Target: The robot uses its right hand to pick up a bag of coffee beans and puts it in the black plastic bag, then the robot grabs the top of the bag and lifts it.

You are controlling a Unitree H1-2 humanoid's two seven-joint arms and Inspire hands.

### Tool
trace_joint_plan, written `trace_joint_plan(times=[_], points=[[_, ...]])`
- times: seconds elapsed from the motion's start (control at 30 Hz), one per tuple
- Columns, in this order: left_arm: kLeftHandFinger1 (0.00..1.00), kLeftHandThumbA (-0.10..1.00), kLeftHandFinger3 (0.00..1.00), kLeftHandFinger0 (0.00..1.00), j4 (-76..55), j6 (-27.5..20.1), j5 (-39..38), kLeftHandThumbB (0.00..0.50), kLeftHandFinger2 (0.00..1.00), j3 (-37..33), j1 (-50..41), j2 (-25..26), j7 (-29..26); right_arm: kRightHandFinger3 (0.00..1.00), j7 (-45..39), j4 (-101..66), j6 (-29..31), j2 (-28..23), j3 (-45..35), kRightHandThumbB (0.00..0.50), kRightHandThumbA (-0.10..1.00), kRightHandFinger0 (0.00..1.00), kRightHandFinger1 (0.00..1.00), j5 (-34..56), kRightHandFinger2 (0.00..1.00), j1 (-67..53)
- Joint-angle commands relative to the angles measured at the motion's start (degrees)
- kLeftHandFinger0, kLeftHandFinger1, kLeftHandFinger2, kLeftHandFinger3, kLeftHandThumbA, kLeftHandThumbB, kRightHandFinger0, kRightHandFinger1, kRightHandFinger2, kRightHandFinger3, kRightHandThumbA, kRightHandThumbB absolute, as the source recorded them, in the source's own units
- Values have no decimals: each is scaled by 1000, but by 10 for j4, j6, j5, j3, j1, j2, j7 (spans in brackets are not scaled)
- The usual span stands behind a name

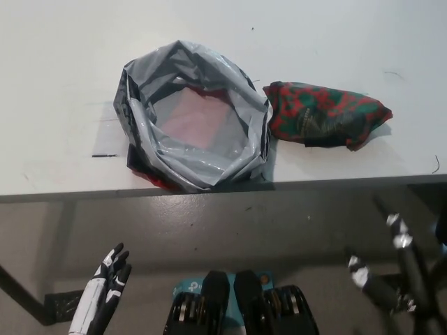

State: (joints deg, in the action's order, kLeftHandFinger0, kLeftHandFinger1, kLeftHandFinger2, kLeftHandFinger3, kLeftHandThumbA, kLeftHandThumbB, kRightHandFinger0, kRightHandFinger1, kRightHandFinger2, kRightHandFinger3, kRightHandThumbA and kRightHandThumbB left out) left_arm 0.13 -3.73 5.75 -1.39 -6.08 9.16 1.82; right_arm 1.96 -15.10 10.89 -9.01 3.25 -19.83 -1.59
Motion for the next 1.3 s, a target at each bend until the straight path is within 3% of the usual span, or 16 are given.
trace_joint_plan(times=[0.0,0.17,0.27,0.4,0.53,0.67,0.83,1.27], points=[[1000,926,1000,1000,-19,-29,4,173,1000,1,-11,7,2,1000,-97,-91,-138,-71,-18,436,787,1000,1000,-23,1000,105],[1000,925,1000,995,-27,-28,7,159,1000,1,-25,7,0,1000,-166,-74,-208,-141,4,490,1000,1000,1000,-47,1000,216],[1000,915,1000,987,-23,-34,6,153,1000,2,-22,9,1,1000,-207,-38,-247,-172,27,500,1000,1000,1000,-66,1000,295],[1000,928,1000,986,-21,-35,13,148,1000,0,-16,10,0,1000,-271,33,-278,-205,81,476,1000,1000,1000,-91,1000,396],[1000,928,1000,984,-27,-29,15,154,1000,3,-14,12,-1,1000,-293,108,-288,-204,121,438,1000,1000,1000,-107,1000,460],[1000,923,1000,980,-26,-31,18,151,1000,1,-8,14,1,1000,-303,206,-291,-194,157,481,1000,1000,1000,-108,1000,516],[1000,908,1000,969,-32,-23,20,180,1000,-1,-8,16,5,1000,-322,301,-298,-177,210,499,1000,1000,1000,-125,1000,569],[1000,904,1000,958,-29,-35,36,185,1000,-8,-5,20,4,1000,-329,413,-329,-117,251,500,1000,1000,1000,-132,1000,614]])
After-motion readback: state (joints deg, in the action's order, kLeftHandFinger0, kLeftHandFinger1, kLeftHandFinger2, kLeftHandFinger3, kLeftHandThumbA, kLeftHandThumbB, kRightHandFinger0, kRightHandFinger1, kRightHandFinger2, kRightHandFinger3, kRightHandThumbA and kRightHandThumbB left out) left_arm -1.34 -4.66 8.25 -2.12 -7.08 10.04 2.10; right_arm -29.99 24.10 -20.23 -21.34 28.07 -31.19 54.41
